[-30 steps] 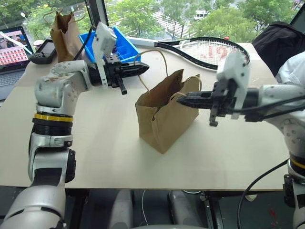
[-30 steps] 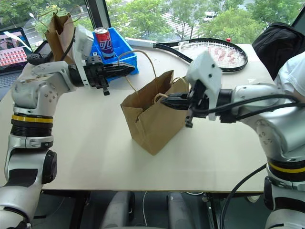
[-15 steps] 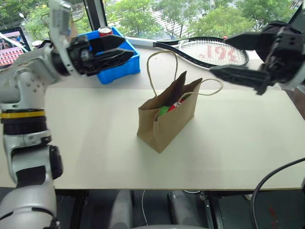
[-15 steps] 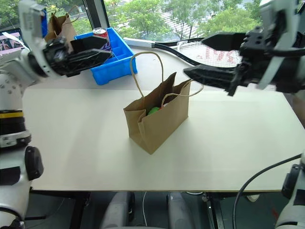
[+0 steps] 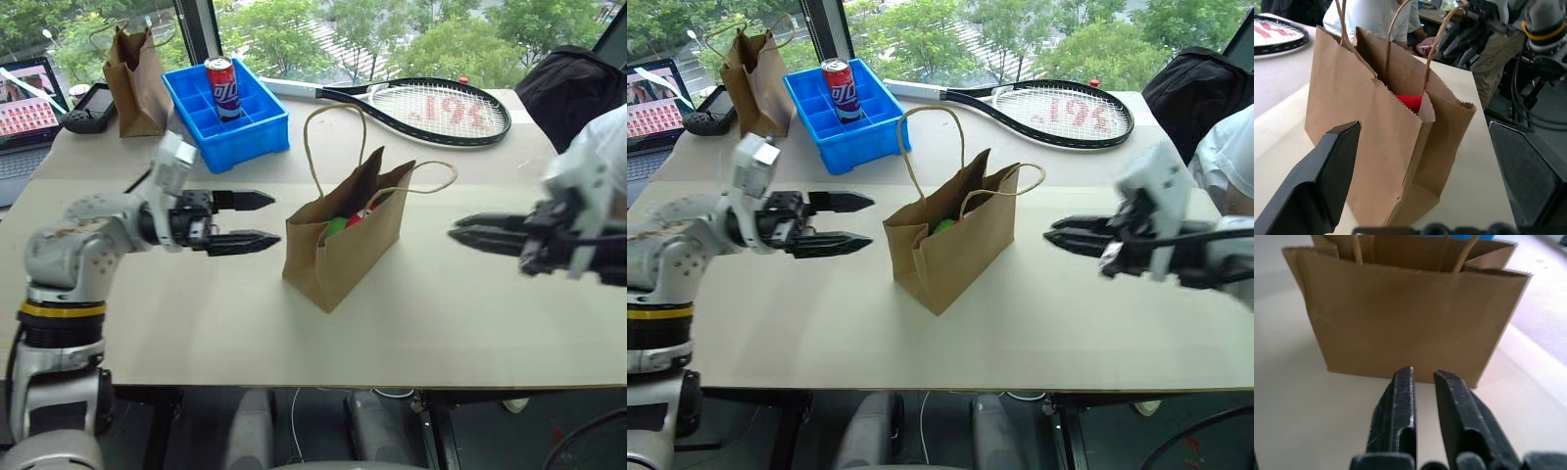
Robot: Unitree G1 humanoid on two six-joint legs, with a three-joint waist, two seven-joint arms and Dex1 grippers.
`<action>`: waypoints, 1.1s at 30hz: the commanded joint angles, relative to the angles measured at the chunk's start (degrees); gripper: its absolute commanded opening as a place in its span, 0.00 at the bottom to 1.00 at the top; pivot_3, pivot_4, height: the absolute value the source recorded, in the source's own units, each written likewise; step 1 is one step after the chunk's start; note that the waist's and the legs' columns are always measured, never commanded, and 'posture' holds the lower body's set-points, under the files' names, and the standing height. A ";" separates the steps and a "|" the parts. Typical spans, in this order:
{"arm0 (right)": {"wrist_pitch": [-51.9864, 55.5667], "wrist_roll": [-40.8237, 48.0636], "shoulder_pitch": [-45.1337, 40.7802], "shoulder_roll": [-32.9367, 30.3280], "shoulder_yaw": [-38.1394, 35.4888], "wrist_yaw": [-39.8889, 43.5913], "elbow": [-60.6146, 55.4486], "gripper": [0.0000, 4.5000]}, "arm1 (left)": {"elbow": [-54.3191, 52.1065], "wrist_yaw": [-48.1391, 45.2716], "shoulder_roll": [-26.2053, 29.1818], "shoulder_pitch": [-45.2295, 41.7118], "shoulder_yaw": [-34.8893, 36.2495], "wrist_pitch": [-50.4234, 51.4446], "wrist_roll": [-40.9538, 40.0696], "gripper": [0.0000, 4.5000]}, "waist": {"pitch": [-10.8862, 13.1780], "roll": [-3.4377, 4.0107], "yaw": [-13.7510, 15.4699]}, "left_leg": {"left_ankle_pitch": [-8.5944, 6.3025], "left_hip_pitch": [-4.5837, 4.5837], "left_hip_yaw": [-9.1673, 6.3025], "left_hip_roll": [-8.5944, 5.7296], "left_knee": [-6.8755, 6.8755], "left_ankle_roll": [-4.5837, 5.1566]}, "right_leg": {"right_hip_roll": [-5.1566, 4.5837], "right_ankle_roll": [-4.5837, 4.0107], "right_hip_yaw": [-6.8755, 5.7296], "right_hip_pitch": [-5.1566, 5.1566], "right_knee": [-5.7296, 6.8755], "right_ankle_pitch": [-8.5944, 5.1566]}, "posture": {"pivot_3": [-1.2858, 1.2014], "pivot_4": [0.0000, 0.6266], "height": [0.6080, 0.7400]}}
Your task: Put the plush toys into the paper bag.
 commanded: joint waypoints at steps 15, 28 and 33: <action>-11.90 -12.64 -3.36 23.44 19.45 -15.31 -2.07 0.02 | -14.77 12.97 -4.83 1.61 -1.44 7.59 -6.22 1.00 | 0.02 0.00 0.30 | 0.01 -0.01 -0.05 -0.04 -0.01 -0.01 | -0.02 -0.01 -0.05 0.05 0.03 0.02 | 0.52 0.24 0.38; -14.26 -16.22 -3.20 27.57 20.80 -16.11 -0.07 0.00 | -14.38 16.67 -5.56 3.96 -7.98 1.18 2.54 0.61 | 0.02 0.00 0.25 | 0.01 0.00 -0.05 -0.04 -0.01 -0.01 | -0.02 -0.02 -0.05 0.05 0.06 0.03 | 0.52 0.24 0.38; -13.86 -16.13 -2.70 27.35 19.57 -16.08 -0.52 0.00 | -11.39 18.97 -7.15 3.10 -7.77 -1.09 5.16 0.21 | 0.02 -0.01 0.33 | 0.02 0.00 -0.05 -0.05 0.00 -0.02 | -0.02 -0.01 -0.05 0.05 0.06 0.02 | 0.52 0.24 0.38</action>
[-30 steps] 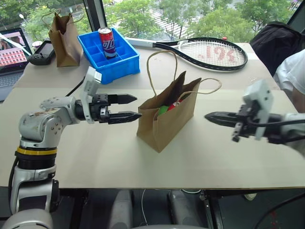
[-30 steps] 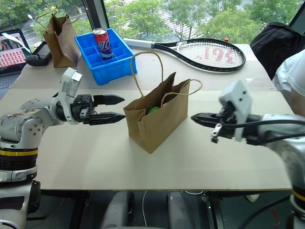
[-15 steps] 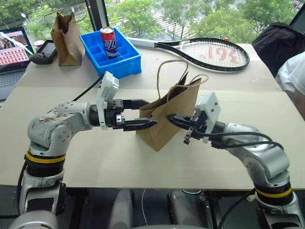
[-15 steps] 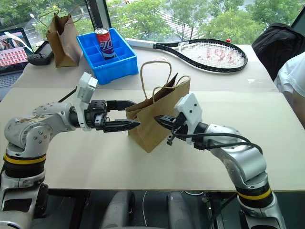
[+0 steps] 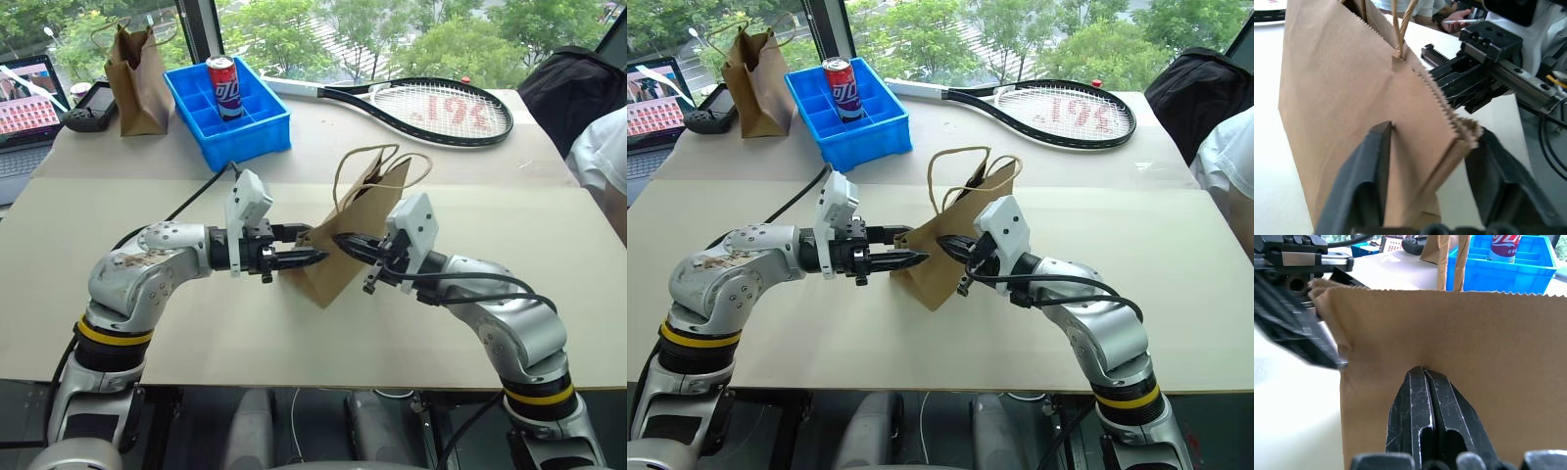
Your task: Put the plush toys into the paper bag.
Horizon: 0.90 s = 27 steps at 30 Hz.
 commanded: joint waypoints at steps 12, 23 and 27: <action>-0.53 5.42 18.23 -21.71 -30.31 13.68 -2.05 0.00 | 15.30 -23.79 2.76 -9.86 0.30 -19.60 2.53 0.00 | 0.00 0.00 1.39 | 0.00 -0.07 0.02 -0.03 0.02 0.00 | -0.02 -0.01 -0.03 -0.01 -0.08 -0.01 | 0.52 0.24 0.38; -3.38 3.42 26.64 -27.25 -41.08 17.76 0.58 0.00 | 32.42 -41.69 6.38 -18.34 -12.13 -35.58 1.31 0.00 | 0.01 -0.01 0.66 | 0.03 -0.04 0.02 0.00 0.02 0.07 | -0.01 0.00 -0.03 0.02 -0.08 -0.04 | 0.52 0.24 0.38; -2.08 3.97 25.86 -26.48 -40.24 15.91 -1.17 0.00 | 37.11 -41.69 6.74 -19.25 -16.10 -34.05 5.03 0.00 | 0.01 -0.01 0.55 | 0.04 -0.06 0.01 -0.02 0.02 0.07 | -0.01 0.00 -0.02 0.02 -0.07 -0.03 | 0.52 0.24 0.38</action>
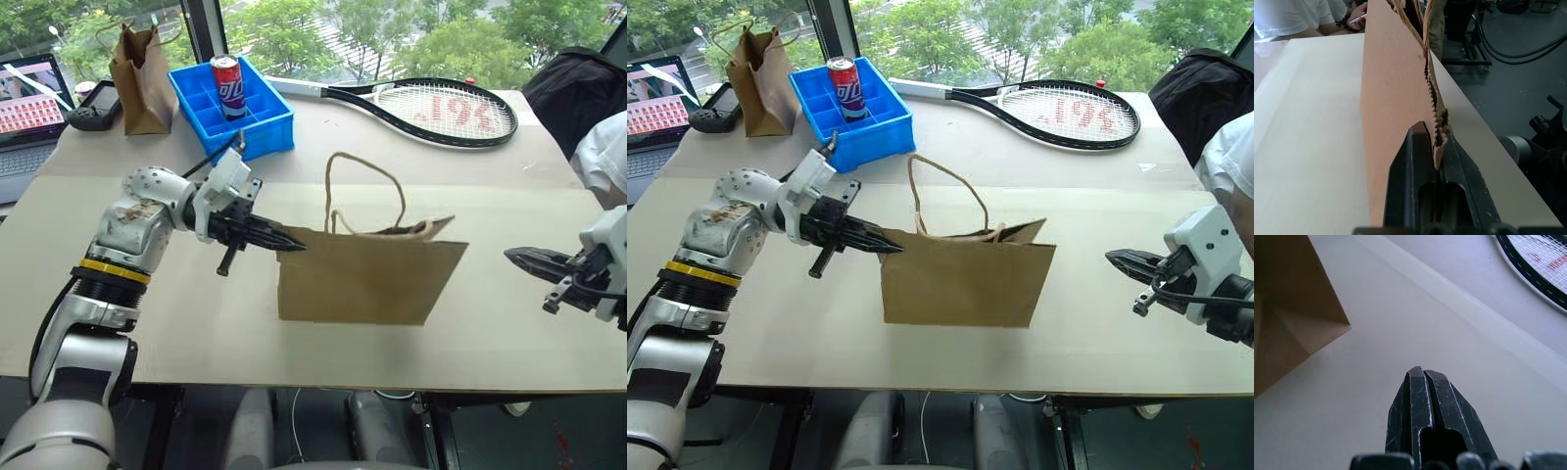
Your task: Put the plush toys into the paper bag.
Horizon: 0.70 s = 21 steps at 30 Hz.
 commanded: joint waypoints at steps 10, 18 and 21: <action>-0.50 1.07 -2.90 -1.76 0.74 0.24 1.45 0.00 | -3.44 0.95 3.93 0.68 7.85 13.74 -4.87 0.64 | 0.01 -0.01 -0.66 | 0.00 0.00 -0.01 0.01 0.00 0.00 | 0.00 0.00 -0.01 0.00 0.00 0.00 | 0.52 0.24 0.38; -3.03 3.29 -1.73 1.09 -0.34 3.93 4.33 0.00 | -4.91 6.50 13.80 11.68 25.73 27.43 -11.34 1.00 | 0.01 0.00 -1.69 | 0.00 0.10 -0.01 0.06 -0.05 0.01 | 0.02 -0.03 -0.01 0.00 0.05 -0.03 | 0.52 0.24 0.38; -3.99 3.34 -1.40 3.16 0.66 3.52 4.61 0.00 | -7.89 14.82 11.89 20.13 30.20 19.95 -6.05 1.00 | 0.00 0.01 -1.16 | 0.00 0.16 -0.01 0.04 -0.02 0.00 | -0.02 -0.04 -0.03 0.09 0.07 -0.03 | 0.52 0.24 0.38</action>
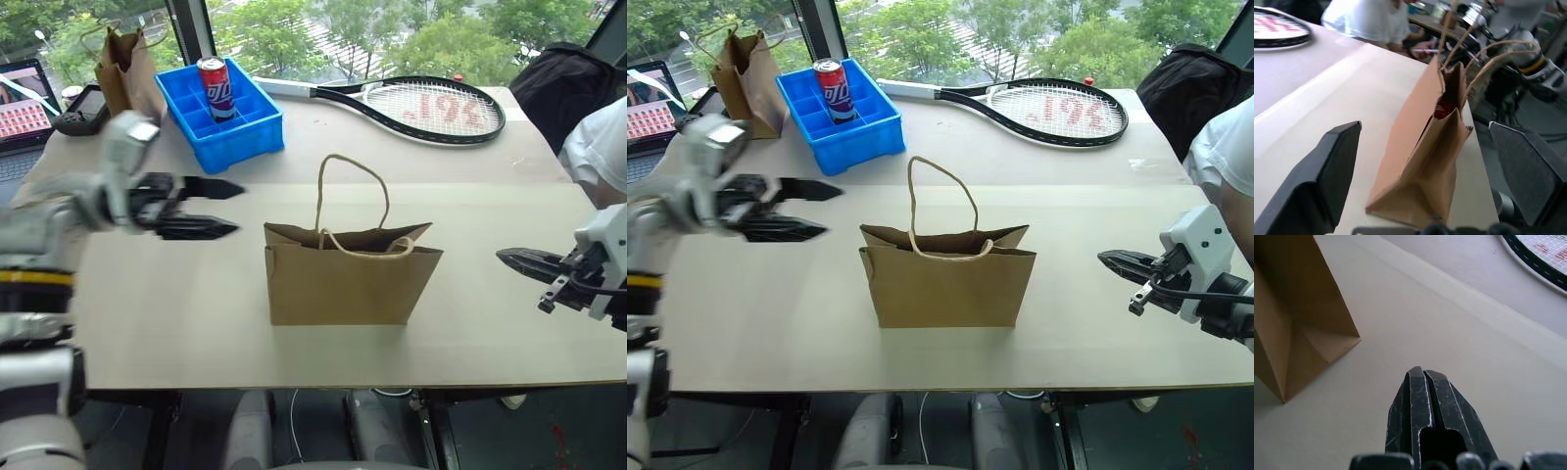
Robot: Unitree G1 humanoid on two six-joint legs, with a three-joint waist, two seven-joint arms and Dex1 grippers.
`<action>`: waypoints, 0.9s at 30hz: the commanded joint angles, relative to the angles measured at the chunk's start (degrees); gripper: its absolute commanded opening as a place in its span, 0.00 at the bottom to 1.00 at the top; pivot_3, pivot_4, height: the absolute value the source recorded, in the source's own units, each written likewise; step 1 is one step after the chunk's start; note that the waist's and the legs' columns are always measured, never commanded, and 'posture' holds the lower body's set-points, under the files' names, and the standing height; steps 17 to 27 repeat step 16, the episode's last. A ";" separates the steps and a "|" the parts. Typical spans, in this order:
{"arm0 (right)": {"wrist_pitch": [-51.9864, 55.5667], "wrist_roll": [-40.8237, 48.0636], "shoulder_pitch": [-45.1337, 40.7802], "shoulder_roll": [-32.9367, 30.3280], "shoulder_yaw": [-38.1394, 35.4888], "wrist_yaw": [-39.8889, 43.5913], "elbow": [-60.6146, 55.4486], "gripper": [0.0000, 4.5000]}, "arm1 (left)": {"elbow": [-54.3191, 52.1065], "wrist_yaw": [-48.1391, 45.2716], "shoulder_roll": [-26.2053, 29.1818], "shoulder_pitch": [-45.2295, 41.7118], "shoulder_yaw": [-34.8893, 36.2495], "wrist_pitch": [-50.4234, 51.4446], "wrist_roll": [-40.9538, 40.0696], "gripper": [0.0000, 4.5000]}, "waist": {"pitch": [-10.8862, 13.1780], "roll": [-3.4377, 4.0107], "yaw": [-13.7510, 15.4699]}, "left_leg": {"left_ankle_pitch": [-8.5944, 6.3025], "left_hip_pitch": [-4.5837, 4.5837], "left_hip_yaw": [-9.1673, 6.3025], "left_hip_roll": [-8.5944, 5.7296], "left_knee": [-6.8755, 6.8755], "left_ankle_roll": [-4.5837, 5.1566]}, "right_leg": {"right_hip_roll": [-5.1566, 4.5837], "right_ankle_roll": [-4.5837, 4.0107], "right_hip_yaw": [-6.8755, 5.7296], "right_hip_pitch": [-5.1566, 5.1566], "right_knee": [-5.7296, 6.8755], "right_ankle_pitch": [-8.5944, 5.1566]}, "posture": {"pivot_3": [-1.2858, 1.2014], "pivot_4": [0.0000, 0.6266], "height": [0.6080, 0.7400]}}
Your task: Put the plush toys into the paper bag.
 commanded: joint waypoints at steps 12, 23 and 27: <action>-9.60 -2.30 5.77 10.53 2.72 -3.33 0.26 0.00 | -18.35 32.81 -10.24 28.85 6.55 -9.57 14.67 1.00 | 0.01 -0.08 1.57 | 0.00 -0.05 0.17 0.10 0.12 -0.03 | -0.04 -0.01 0.01 -0.04 0.00 0.02 | 0.52 0.24 0.38; -10.28 -2.67 3.87 10.40 4.76 -4.14 1.12 0.00 | -20.01 33.09 -12.19 31.50 4.91 -12.90 16.48 1.00 | 0.01 -0.08 1.54 | 0.01 -0.04 0.18 0.13 0.13 -0.04 | -0.03 -0.03 0.00 -0.07 0.03 0.03 | 0.52 0.24 0.38; -10.28 -2.67 3.87 10.40 4.76 -4.14 1.12 0.00 | -20.01 33.09 -12.19 31.50 4.91 -12.90 16.48 1.00 | 0.01 -0.08 1.54 | 0.01 -0.04 0.18 0.13 0.13 -0.04 | -0.03 -0.03 0.00 -0.07 0.03 0.03 | 0.52 0.24 0.38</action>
